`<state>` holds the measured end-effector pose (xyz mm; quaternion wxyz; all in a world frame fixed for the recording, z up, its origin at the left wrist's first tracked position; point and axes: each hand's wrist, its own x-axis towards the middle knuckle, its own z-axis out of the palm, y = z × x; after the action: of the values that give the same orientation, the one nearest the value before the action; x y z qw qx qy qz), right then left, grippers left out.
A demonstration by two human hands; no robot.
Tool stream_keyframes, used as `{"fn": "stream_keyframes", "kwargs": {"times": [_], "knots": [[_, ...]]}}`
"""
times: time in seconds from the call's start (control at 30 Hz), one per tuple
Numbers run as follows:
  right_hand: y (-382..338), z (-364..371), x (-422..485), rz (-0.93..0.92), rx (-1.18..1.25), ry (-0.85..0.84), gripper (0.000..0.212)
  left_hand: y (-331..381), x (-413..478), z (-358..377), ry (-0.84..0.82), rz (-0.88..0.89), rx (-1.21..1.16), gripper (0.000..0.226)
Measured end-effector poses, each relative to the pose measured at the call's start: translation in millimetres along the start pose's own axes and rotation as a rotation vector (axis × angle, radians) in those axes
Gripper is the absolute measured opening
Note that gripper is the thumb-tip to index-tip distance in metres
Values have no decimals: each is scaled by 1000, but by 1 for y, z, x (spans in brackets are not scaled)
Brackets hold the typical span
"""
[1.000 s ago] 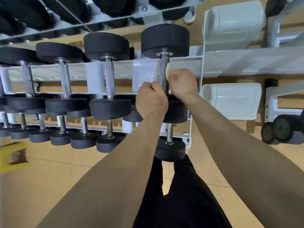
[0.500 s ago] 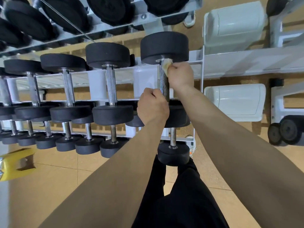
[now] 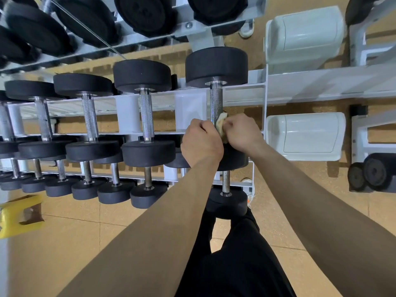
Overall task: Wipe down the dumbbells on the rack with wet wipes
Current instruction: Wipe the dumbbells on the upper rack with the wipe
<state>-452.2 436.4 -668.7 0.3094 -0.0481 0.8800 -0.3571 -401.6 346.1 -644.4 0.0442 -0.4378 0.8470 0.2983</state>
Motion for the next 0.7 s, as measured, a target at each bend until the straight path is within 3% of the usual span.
{"fn": "stream_keyframes", "kwargs": {"times": [0.2, 0.33, 0.5, 0.7], "knots": [[-27, 2, 27, 119, 392, 260, 41, 0, 1, 0, -5, -19, -11, 27], [-36, -5, 40, 135, 400, 297, 38, 1, 0, 1, -5, -25, -13, 25], [-20, -4, 20, 74, 236, 178, 34, 1, 0, 0, -16, -14, 5, 26], [1, 5, -4, 78, -150, -139, 16, 3, 0, -2, -23, -17, 9, 27]]}}
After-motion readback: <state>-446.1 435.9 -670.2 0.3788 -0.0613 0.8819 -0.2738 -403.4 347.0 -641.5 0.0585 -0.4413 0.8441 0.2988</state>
